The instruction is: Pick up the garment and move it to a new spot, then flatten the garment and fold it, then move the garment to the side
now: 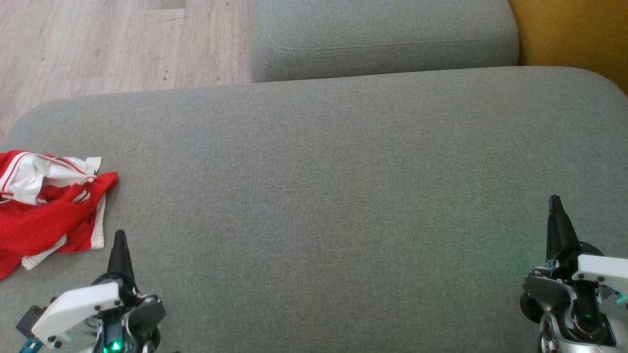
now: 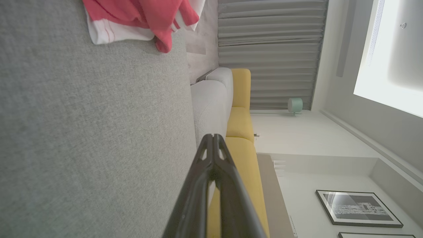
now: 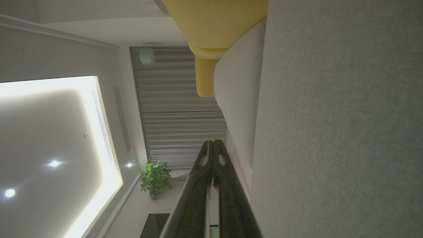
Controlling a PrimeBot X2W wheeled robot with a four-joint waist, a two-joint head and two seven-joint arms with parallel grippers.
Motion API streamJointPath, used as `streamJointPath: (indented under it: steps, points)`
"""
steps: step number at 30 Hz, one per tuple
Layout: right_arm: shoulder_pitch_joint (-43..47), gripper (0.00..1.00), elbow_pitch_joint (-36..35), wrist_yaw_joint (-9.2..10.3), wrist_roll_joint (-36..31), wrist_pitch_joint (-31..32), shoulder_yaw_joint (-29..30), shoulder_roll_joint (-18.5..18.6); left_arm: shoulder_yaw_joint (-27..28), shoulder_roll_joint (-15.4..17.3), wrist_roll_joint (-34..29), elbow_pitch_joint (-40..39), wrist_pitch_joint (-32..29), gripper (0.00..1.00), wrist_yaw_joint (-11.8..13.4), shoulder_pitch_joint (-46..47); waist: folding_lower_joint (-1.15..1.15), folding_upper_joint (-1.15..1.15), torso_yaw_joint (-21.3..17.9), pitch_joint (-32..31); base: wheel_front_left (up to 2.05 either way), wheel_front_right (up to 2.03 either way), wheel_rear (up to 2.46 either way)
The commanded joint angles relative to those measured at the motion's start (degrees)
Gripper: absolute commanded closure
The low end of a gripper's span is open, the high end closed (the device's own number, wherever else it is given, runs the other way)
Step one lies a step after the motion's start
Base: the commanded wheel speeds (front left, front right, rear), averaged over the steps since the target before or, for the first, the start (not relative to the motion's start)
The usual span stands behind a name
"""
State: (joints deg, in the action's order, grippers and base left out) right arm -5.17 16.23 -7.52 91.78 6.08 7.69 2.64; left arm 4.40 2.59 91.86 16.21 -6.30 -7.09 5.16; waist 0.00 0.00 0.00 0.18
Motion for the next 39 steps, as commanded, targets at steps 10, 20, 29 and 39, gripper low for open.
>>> streamJointPath:
  steps: [10, 20, 29, 39]
  points:
    - [-1.01, 1.0, -2.21, 0.03, 0.41, 0.39, -1.19, 0.23, 2.1, 0.29, 0.32, -2.18, -0.17, 1.0, -0.4, 1.02, 0.0, 0.0, 0.0, 0.0, 0.0, 0.0, 0.0]
    - [-1.01, 1.0, -2.21, 0.03, 0.41, 0.39, -1.19, 0.23, 2.1, 0.29, 0.32, -2.18, -0.17, 1.0, -0.4, 1.02, 0.0, 0.0, 0.0, 0.0, 0.0, 0.0, 0.0]
    - [-1.01, 1.0, -2.21, 0.03, 0.41, 0.39, -1.19, 0.23, 2.1, 0.29, 0.32, -2.18, -0.17, 1.0, -0.4, 1.02, 0.0, 0.0, 0.0, 0.0, 0.0, 0.0, 0.0]
    - [-1.01, 1.0, -2.21, 0.03, 0.41, 0.39, -1.19, 0.23, 2.1, 0.29, 0.32, -2.18, -0.17, 1.0, -0.4, 1.02, 0.0, 0.0, 0.0, 0.0, 0.0, 0.0, 0.0]
